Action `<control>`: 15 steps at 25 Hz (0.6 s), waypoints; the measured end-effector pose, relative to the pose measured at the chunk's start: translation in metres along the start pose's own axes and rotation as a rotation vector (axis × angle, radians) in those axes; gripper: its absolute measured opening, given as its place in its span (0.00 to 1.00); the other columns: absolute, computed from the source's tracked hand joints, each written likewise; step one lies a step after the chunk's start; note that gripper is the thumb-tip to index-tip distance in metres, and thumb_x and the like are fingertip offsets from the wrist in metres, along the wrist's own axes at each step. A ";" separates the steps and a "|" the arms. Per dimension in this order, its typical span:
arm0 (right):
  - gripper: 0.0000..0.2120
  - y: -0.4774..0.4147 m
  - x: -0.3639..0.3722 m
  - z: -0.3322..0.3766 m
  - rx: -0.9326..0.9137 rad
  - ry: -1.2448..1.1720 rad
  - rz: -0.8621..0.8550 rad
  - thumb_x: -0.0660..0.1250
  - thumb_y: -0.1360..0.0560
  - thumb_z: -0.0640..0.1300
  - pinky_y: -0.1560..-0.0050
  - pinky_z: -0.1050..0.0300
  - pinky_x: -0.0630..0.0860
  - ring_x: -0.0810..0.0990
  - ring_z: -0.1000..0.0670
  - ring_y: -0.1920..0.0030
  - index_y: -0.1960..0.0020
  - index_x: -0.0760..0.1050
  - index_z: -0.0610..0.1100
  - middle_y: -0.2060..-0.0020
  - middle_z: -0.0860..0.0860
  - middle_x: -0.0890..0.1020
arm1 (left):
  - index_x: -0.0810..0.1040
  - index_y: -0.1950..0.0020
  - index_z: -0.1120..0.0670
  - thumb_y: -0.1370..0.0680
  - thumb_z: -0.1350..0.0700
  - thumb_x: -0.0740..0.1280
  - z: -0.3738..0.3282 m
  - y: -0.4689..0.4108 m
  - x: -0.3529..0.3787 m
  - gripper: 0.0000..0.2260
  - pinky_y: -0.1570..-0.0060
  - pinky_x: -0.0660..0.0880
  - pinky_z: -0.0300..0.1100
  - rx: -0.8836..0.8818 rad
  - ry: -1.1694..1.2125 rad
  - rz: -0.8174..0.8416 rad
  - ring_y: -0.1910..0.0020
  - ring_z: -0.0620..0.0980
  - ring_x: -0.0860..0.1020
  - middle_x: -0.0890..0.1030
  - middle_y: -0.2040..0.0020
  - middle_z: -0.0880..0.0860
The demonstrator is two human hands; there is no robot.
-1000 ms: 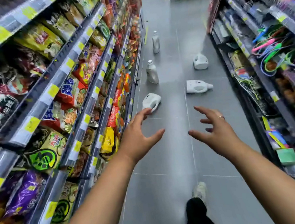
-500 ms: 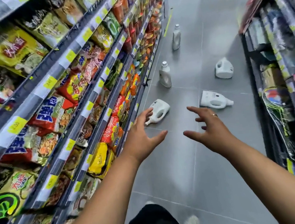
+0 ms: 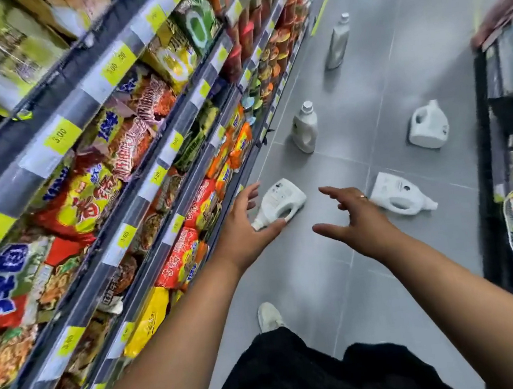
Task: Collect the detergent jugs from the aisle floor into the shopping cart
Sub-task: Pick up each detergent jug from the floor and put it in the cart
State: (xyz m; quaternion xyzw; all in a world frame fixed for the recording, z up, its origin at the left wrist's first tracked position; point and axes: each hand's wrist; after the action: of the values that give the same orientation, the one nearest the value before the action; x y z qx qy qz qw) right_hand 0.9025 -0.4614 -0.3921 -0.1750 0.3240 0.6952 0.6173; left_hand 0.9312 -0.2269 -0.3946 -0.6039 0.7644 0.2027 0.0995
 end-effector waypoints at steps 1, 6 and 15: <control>0.35 -0.020 -0.002 -0.008 0.006 0.010 0.027 0.75 0.32 0.57 0.42 0.61 0.66 0.72 0.55 0.39 0.29 0.65 0.59 0.36 0.53 0.69 | 0.65 0.29 0.44 0.30 0.51 0.77 0.004 -0.018 0.003 0.33 0.37 0.69 0.40 -0.030 -0.001 -0.013 0.35 0.44 0.71 0.72 0.35 0.45; 0.34 -0.115 0.002 -0.058 0.009 0.045 0.147 0.75 0.32 0.55 0.41 0.62 0.64 0.72 0.51 0.36 0.29 0.66 0.57 0.37 0.51 0.71 | 0.67 0.31 0.45 0.30 0.52 0.76 0.041 -0.093 0.040 0.30 0.38 0.70 0.39 -0.191 -0.023 -0.048 0.39 0.40 0.72 0.73 0.36 0.44; 0.33 -0.284 0.066 -0.182 -0.065 0.097 0.454 0.76 0.33 0.53 0.39 0.59 0.68 0.74 0.50 0.37 0.31 0.69 0.55 0.37 0.50 0.74 | 0.67 0.29 0.50 0.31 0.50 0.76 0.167 -0.223 0.125 0.33 0.40 0.70 0.40 -0.400 -0.098 -0.193 0.36 0.48 0.73 0.73 0.32 0.50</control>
State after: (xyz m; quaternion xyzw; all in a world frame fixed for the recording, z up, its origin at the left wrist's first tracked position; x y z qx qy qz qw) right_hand 1.1379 -0.5254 -0.6334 -0.1506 0.3617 0.8170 0.4231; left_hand 1.0992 -0.3077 -0.6366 -0.6715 0.6419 0.3687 0.0336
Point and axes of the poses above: each hand's wrist, its own y-axis away from the middle knuckle, its own x-axis out of the palm, z = x × y
